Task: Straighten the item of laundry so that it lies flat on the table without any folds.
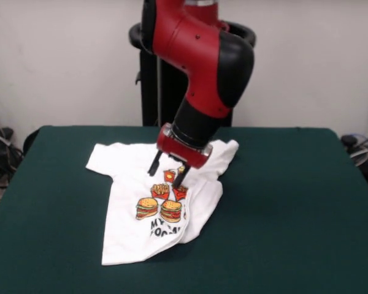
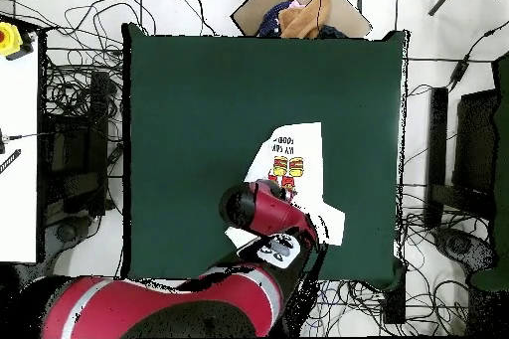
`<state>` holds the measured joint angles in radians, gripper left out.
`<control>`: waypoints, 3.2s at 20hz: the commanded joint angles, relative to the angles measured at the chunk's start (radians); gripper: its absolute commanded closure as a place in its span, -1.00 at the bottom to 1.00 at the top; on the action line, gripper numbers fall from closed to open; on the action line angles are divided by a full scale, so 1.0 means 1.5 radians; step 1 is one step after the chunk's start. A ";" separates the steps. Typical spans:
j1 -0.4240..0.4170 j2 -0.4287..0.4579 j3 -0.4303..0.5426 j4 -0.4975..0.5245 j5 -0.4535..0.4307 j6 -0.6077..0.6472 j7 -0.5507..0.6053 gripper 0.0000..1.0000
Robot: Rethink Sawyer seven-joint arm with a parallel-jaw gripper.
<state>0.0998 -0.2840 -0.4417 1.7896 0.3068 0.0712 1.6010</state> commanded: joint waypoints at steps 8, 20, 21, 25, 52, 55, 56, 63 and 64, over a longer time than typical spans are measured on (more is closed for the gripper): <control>0.033 -0.003 0.009 -0.153 0.043 0.200 0.147 -1.00; 0.067 0.024 -0.047 -0.185 0.029 0.210 0.162 -1.00; 0.066 0.022 -0.044 -0.183 0.029 0.206 0.162 -1.00; 0.056 0.024 -0.026 -0.188 0.036 0.207 0.159 1.00; 0.027 0.111 0.100 -0.219 0.046 0.258 0.122 1.00; 0.019 0.103 0.115 -0.219 0.050 0.278 0.126 1.00; 0.019 0.098 0.117 -0.218 0.051 0.288 0.130 1.00; -0.058 0.003 0.235 -0.127 0.078 0.272 0.097 1.00; -0.076 -0.009 0.258 -0.114 0.079 0.274 0.081 1.00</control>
<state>0.0696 -0.2256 -0.3647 1.5183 0.3435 0.3959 1.6010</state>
